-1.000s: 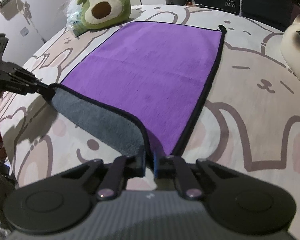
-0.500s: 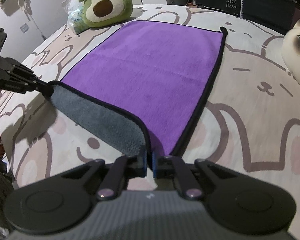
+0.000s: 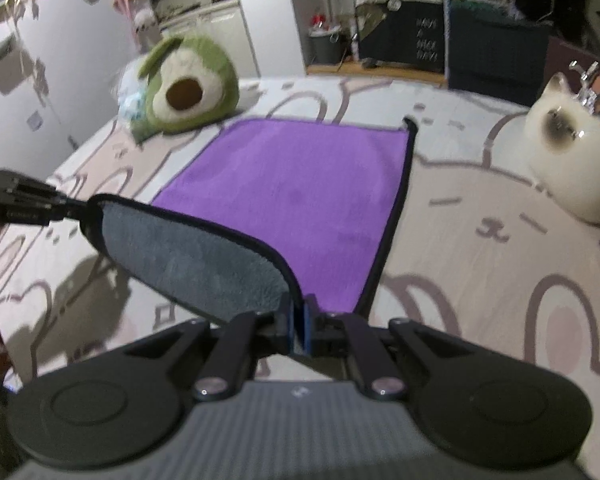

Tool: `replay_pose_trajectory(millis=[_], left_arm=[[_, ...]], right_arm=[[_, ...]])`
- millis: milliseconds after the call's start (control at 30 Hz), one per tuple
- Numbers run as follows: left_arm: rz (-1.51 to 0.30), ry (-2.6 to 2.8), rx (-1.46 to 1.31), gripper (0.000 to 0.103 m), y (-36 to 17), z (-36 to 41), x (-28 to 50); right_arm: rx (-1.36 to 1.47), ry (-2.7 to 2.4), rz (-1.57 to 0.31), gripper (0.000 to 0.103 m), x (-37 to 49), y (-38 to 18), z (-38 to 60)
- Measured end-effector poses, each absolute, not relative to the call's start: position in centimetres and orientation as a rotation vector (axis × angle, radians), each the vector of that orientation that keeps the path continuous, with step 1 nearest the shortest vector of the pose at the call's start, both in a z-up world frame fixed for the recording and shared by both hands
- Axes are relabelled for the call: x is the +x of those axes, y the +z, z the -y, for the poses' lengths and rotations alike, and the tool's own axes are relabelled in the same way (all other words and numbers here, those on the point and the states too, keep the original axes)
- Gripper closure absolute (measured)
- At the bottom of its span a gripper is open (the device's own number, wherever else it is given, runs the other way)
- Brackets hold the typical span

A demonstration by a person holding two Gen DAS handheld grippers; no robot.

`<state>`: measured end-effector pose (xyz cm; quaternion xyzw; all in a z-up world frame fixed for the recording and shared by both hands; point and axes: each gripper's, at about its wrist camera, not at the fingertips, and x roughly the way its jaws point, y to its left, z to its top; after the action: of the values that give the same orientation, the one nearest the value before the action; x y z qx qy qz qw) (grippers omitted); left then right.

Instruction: Fold towel

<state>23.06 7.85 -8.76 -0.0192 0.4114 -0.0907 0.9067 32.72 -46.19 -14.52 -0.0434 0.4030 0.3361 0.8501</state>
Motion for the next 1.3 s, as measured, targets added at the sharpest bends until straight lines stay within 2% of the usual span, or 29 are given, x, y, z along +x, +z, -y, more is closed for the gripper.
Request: replay_pose_trajectory(millis=[567,1300], left_arm=[[-0.622,-0.110,-0.079,0.098,-4.0,-7.9,25.6],[-0.584,-0.082,-0.097,0.098,-5.0,-9.2,33.5]], right_arm=[[0.005,0.628,-0.663,0.097,36.2,-9.9,45.5],[0.060,0.577,-0.601,0.097,43.2,-10.0,43.0]])
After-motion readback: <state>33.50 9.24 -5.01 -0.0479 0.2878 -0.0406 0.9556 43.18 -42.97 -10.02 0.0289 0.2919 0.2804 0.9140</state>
